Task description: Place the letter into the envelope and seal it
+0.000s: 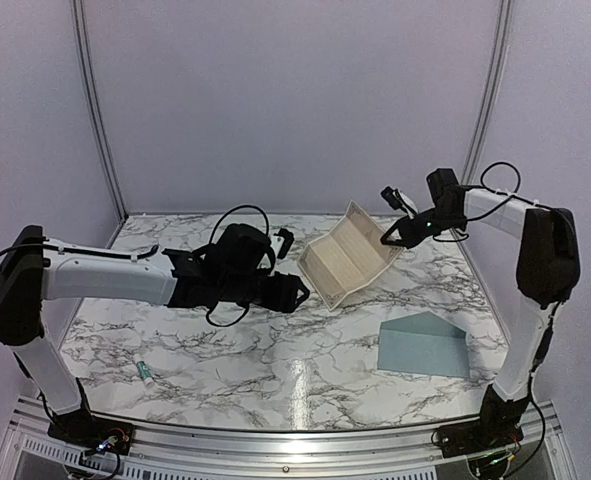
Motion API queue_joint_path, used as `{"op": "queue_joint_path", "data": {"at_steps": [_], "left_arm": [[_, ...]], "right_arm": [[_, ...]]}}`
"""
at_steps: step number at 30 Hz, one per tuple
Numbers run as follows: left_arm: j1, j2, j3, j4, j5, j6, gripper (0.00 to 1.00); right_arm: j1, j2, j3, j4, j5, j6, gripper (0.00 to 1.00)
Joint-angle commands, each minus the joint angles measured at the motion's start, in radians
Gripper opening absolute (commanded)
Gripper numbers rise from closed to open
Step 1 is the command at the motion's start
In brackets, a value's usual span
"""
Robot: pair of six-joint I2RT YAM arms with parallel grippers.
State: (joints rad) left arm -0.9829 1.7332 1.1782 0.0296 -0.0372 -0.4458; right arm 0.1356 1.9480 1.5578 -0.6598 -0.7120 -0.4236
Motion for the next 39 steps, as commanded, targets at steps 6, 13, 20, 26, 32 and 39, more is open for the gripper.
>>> {"op": "queue_joint_path", "data": {"at_steps": [6, 13, 20, 26, 32, 39], "left_arm": [[0.056, -0.124, -0.010, -0.094, -0.102, 0.121, 0.73], [0.143, -0.163, -0.066, 0.001, -0.046, 0.199, 0.83], [0.196, -0.110, -0.199, 0.308, 0.210, 0.156, 0.84], [0.196, 0.006, -0.258, 0.597, 0.349, 0.117, 0.83], [0.198, 0.158, -0.207, 0.760, 0.469, 0.067, 0.83], [0.202, 0.353, -0.166, 1.042, 0.573, -0.118, 0.78]], "right_arm": [[0.047, -0.215, 0.050, -0.160, -0.008, -0.199, 0.00], [0.156, -0.297, 0.058, -0.258, -0.016, -0.303, 0.00], [0.199, -0.324, 0.012, -0.225, -0.022, -0.299, 0.00], [0.200, -0.326, 0.018, -0.239, -0.110, -0.297, 0.00], [0.200, -0.320, -0.001, -0.246, -0.127, -0.300, 0.00], [0.199, -0.332, -0.051, -0.229, -0.148, -0.298, 0.00]]}}
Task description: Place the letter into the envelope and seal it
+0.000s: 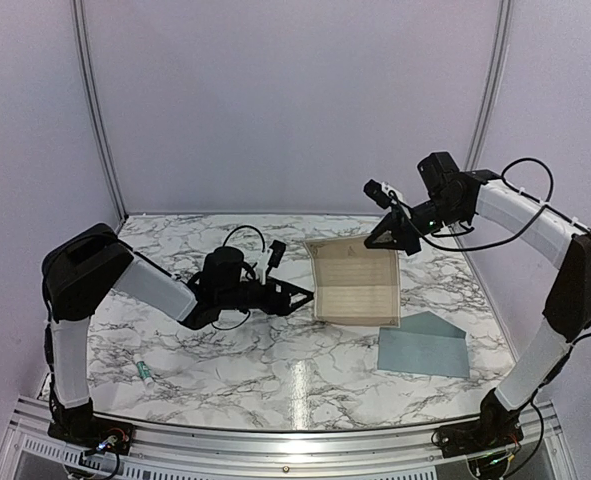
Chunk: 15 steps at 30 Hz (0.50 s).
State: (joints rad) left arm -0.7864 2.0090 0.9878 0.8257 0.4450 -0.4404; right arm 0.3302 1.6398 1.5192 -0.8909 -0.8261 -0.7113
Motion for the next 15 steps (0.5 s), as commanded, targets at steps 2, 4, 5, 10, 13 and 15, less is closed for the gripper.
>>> {"op": "queue_joint_path", "data": {"at_steps": [2, 4, 5, 10, 13, 15], "left_arm": [[0.013, 0.123, 0.031, 0.352, 0.118, -0.198, 0.74], [0.013, 0.164, 0.050, 0.417, 0.143, -0.264, 0.69], [0.013, 0.180, 0.060, 0.434, 0.152, -0.281, 0.67], [0.014, 0.230, 0.088, 0.488, 0.179, -0.324, 0.60], [0.011, 0.251, 0.104, 0.493, 0.208, -0.340, 0.55], [0.007, 0.266, 0.118, 0.494, 0.230, -0.354, 0.51]], "right_arm": [[0.004, -0.026, -0.021, 0.010, -0.036, -0.008, 0.00], [0.006, -0.021, -0.023, 0.011, -0.039, -0.008, 0.00], [0.006, -0.019, -0.024, 0.012, -0.039, -0.009, 0.00], [0.006, -0.011, -0.024, 0.017, -0.035, -0.005, 0.00], [0.005, -0.008, -0.024, 0.019, -0.033, -0.003, 0.00], [0.006, -0.005, -0.024, 0.021, -0.032, -0.001, 0.00]]}}
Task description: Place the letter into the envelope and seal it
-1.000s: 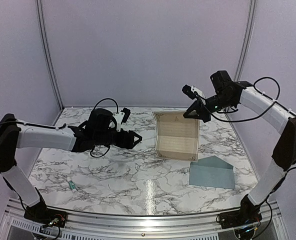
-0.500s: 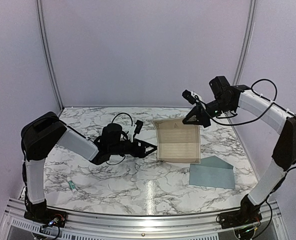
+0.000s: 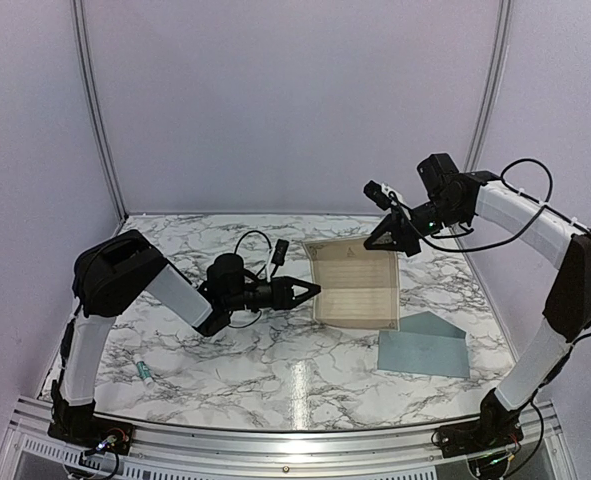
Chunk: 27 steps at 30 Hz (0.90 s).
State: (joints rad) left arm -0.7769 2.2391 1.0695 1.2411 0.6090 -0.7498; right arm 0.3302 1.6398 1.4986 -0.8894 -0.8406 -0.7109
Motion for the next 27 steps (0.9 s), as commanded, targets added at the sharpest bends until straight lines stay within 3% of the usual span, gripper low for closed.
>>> {"op": "queue_joint_path", "data": {"at_steps": [1, 12, 21, 27], "left_arm": [[-0.005, 0.042, 0.042, 0.079, 0.072, -0.051, 0.49], [-0.007, 0.071, 0.043, 0.079, 0.080, -0.093, 0.36], [-0.019, 0.073, 0.032, 0.095, 0.120, -0.101, 0.07], [-0.018, 0.051, 0.012, 0.106, 0.109, -0.099, 0.00]], "right_arm": [[0.005, -0.005, -0.003, 0.020, -0.017, -0.002, 0.00], [0.005, -0.005, -0.009, 0.027, -0.014, 0.004, 0.00], [0.005, -0.014, -0.034, 0.043, -0.009, 0.011, 0.00], [0.005, -0.020, -0.022, 0.021, 0.023, 0.009, 0.00]]}}
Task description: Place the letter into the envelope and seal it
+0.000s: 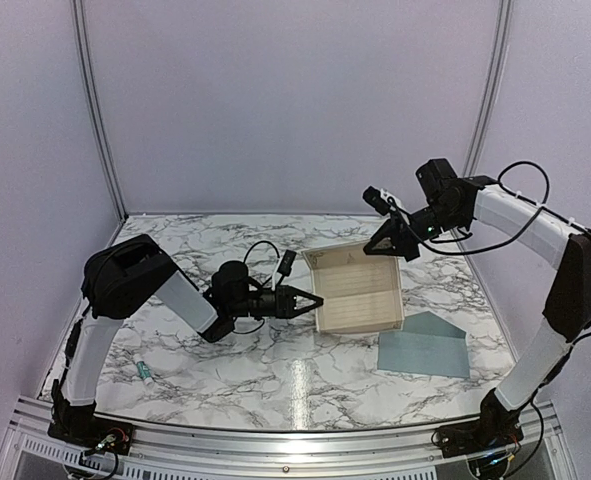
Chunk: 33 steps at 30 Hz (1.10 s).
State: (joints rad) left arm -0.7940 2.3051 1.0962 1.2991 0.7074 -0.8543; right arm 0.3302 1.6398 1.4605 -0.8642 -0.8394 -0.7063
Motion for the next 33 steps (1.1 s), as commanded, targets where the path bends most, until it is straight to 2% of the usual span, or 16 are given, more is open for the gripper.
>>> {"op": "queue_joint_path", "data": {"at_steps": [1, 3, 6, 9, 12, 18, 23, 29, 33], "left_arm": [[-0.001, -0.028, -0.023, 0.048, 0.006, 0.007, 0.00], [0.001, -0.057, -0.050, 0.047, 0.003, 0.006, 0.00], [0.001, -0.123, -0.097, 0.019, -0.012, 0.022, 0.00], [0.001, -0.210, -0.145, -0.097, -0.050, 0.083, 0.00], [-0.001, -0.306, -0.195, -0.214, -0.109, 0.141, 0.00], [-0.013, -0.514, -0.263, -0.474, -0.258, 0.256, 0.00], [-0.040, -0.626, -0.241, -0.726, -0.350, 0.296, 0.00], [-0.100, -0.693, -0.229, -0.813, -0.392, 0.311, 0.00], [-0.125, -0.708, -0.220, -0.836, -0.394, 0.319, 0.00]], "right_arm": [[0.005, -0.024, 0.029, -0.034, 0.046, -0.019, 0.04], [0.005, -0.029, 0.067, -0.099, 0.140, -0.063, 0.18], [0.005, -0.031, 0.154, -0.192, 0.261, -0.112, 0.32], [0.007, -0.029, 0.239, -0.260, 0.258, -0.117, 0.46], [0.013, -0.027, 0.303, -0.295, 0.251, -0.115, 0.54], [0.137, -0.073, 0.266, -0.257, 0.419, -0.154, 0.62], [0.287, -0.113, 0.234, -0.180, 0.576, -0.143, 0.66], [0.383, -0.118, 0.229, -0.127, 0.666, -0.146, 0.68], [0.392, -0.114, 0.209, -0.085, 0.646, -0.162, 0.69]]}}
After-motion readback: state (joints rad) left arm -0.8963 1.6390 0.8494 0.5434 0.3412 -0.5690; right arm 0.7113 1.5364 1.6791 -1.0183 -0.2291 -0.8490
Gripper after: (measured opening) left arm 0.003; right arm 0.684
